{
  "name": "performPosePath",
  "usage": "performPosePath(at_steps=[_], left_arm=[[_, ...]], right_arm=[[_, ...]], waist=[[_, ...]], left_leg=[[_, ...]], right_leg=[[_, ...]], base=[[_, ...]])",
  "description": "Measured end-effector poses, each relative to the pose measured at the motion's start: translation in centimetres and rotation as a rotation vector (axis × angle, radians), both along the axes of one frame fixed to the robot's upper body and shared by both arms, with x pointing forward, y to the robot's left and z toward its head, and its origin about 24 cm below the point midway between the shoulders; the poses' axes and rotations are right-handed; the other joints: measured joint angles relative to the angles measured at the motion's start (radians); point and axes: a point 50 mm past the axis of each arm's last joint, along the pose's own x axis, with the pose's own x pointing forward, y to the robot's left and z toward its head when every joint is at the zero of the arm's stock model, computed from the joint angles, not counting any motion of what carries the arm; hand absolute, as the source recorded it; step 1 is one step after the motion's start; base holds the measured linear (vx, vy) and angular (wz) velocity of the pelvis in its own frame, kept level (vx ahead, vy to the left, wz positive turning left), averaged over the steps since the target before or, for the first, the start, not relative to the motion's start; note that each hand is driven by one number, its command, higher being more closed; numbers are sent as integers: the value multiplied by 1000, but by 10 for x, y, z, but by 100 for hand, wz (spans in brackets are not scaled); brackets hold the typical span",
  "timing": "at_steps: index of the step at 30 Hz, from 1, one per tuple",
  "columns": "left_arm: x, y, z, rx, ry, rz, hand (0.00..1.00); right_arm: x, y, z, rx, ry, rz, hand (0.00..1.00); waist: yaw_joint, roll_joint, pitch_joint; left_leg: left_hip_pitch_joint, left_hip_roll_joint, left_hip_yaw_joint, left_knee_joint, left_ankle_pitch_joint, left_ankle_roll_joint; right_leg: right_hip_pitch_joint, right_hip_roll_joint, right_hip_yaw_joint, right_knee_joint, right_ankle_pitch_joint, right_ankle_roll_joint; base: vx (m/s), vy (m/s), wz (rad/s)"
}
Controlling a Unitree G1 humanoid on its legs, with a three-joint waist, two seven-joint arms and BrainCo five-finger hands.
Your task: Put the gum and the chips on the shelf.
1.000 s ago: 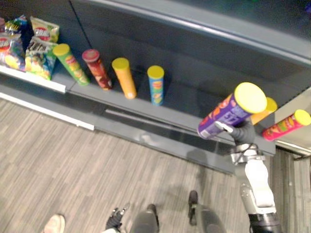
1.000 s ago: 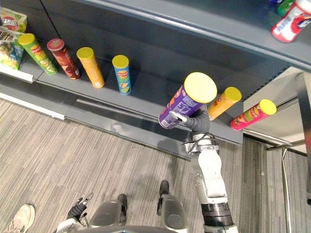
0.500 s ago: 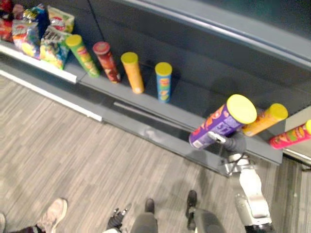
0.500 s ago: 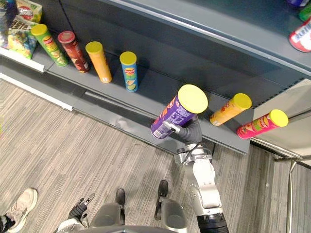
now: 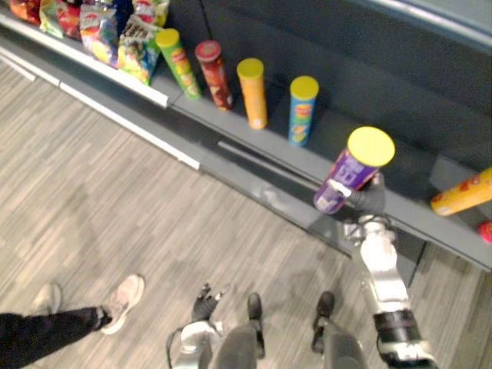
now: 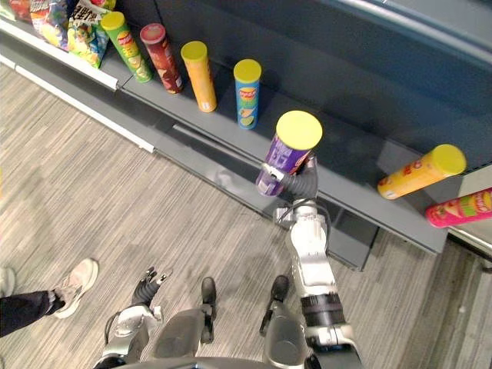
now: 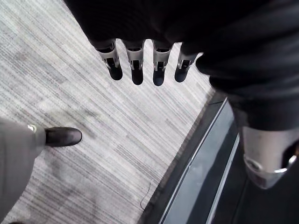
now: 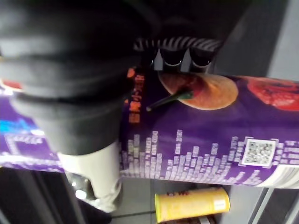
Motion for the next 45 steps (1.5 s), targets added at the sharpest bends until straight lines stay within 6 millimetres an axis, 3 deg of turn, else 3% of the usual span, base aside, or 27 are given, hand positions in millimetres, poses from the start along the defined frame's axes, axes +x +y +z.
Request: performPosePath(at_steps=[6, 12, 16, 28, 45], left_arm=[[15, 1, 11, 46, -54, 19, 0], [16, 1, 11, 59, -55, 32, 0], [20, 2, 11, 71, -44, 41, 0], [30, -4, 14, 74, -55, 7, 0], [36, -11, 17, 60, -79, -17, 0]], right_arm=[[23, -23, 31, 23, -66, -184, 100], [43, -46, 64, 22, -108, -325, 100], [53, -61, 96, 19, -163, -392, 100], [68, -77, 121, 26, -140, -449, 100], [76, -71, 144, 40, -160, -434, 100]], waist=[[14, 22, 72], [19, 44, 92], [34, 66, 103], [41, 109, 125], [59, 155, 140]], left_leg=[[-31, -9, -5, 7, 13, 0], [-59, -14, -18, -20, 49, -2], [-92, -15, -21, -44, 77, -2], [-124, -15, -48, -78, 123, -2], [-168, -14, -57, -99, 158, -13]], right_leg=[[-55, -21, 8, 72, -18, -6], [-105, -31, 5, 106, -22, -11], [-159, -35, 7, 132, -25, -16], [-206, -38, -5, 161, -31, -25], [-286, -47, -5, 225, -46, -46]], base=[[-86, 13, 5], [-38, -13, 6], [-10, -21, 3], [10, -19, 6], [4, -30, 2]])
